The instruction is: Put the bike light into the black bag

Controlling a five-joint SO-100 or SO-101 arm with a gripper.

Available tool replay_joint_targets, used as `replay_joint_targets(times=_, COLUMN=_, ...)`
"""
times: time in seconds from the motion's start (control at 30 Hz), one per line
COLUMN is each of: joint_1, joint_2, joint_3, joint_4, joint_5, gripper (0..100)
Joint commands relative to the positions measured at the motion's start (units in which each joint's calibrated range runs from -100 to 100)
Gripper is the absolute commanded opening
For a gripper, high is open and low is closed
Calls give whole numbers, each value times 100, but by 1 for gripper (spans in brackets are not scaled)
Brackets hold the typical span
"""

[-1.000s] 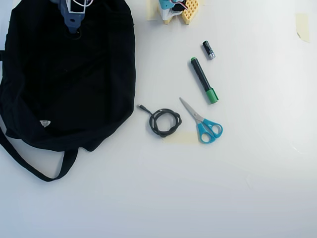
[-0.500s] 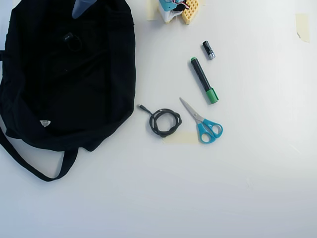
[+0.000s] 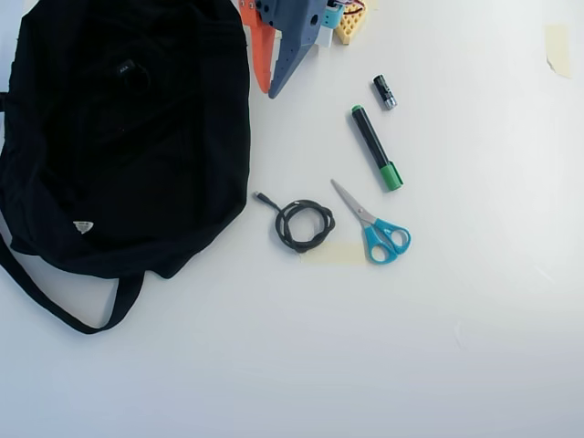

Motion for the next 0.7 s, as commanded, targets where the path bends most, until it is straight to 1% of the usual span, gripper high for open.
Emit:
replay_joint_targets(times=0.0, joint_1=-419, joint_2=-699, joint_3=885, joint_4=-95, joint_5=65, gripper=2)
replay_joint_targets(times=0.27, joint_1=-673, joint_2=-1679, joint_3=2889, joint_4=-638, joint_5=164, gripper=2)
replay_joint_targets(times=0.43, joint_1=-658, joint_2=-2558, joint_3=4452, joint_4=-1094, joint_5=615, gripper=2)
replay_joint_targets(times=0.67, joint_1=-711, joint_2=-4044, joint_3=6267, joint_4=-1068, joint_5=647, gripper=2)
